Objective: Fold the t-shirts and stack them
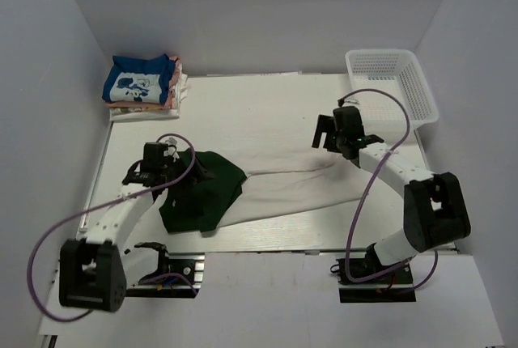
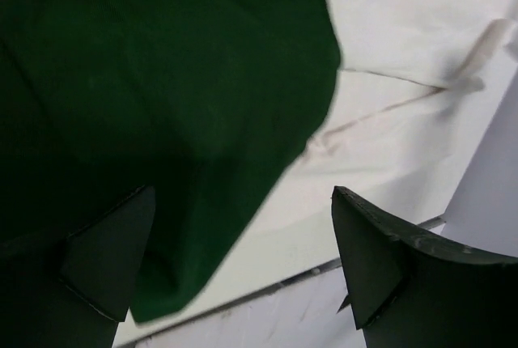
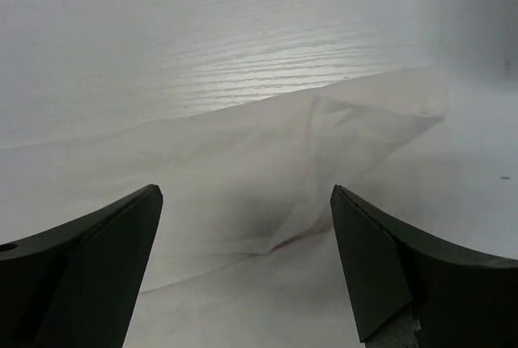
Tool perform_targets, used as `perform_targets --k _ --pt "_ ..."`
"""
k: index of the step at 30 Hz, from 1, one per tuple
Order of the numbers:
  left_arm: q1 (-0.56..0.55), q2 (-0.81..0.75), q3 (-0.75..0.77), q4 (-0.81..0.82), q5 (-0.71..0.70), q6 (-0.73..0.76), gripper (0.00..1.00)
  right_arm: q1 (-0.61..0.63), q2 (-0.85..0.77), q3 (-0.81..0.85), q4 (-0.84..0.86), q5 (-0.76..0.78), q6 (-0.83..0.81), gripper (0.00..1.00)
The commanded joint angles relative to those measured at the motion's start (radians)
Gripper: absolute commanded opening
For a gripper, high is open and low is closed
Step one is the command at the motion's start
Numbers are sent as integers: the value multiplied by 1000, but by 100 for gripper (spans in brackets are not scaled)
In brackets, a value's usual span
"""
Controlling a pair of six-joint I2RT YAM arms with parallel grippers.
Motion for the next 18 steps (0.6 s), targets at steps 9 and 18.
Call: perform_targets --k 9,18 --pt "-6 691 227 320 -8 49 100 2 273 86 28 -27 34 90" --pt "-6 1063 583 180 -97 80 100 -68 81 -107 -420 420 386 90"
